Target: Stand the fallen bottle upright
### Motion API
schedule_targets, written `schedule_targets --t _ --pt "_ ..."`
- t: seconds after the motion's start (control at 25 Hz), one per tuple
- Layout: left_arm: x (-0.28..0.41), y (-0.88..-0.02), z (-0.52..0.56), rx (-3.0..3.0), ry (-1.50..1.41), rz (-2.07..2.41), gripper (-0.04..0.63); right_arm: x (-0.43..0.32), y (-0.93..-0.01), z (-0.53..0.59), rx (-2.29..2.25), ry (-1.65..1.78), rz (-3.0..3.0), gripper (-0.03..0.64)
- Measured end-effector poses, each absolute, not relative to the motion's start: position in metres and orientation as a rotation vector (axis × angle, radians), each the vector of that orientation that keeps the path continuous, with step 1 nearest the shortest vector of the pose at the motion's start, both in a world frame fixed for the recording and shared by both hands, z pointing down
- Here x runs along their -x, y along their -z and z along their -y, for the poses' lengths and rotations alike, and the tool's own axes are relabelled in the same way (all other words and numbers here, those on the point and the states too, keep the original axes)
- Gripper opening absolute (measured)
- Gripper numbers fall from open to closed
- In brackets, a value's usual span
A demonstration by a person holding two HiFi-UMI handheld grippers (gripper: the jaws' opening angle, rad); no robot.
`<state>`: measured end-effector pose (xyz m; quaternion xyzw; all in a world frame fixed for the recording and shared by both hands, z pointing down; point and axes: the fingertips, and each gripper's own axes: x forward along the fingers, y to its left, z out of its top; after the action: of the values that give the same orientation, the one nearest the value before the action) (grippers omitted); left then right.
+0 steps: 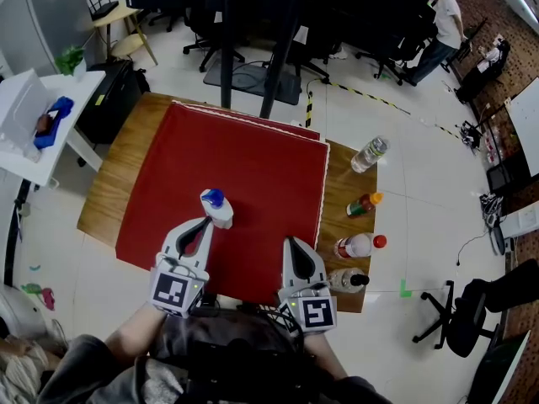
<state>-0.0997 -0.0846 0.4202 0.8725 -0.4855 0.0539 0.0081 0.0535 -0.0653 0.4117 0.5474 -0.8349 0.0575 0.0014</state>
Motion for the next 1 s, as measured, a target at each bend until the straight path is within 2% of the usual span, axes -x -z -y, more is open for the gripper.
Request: schedule_targets --t 1.0 --pt "0.1039 -0.4274 0.0878 -2.667 -0.172 1.556 0.020 -0.0568 -0.4183 0.0739 -1.689 -0.180 2.611 0.012"
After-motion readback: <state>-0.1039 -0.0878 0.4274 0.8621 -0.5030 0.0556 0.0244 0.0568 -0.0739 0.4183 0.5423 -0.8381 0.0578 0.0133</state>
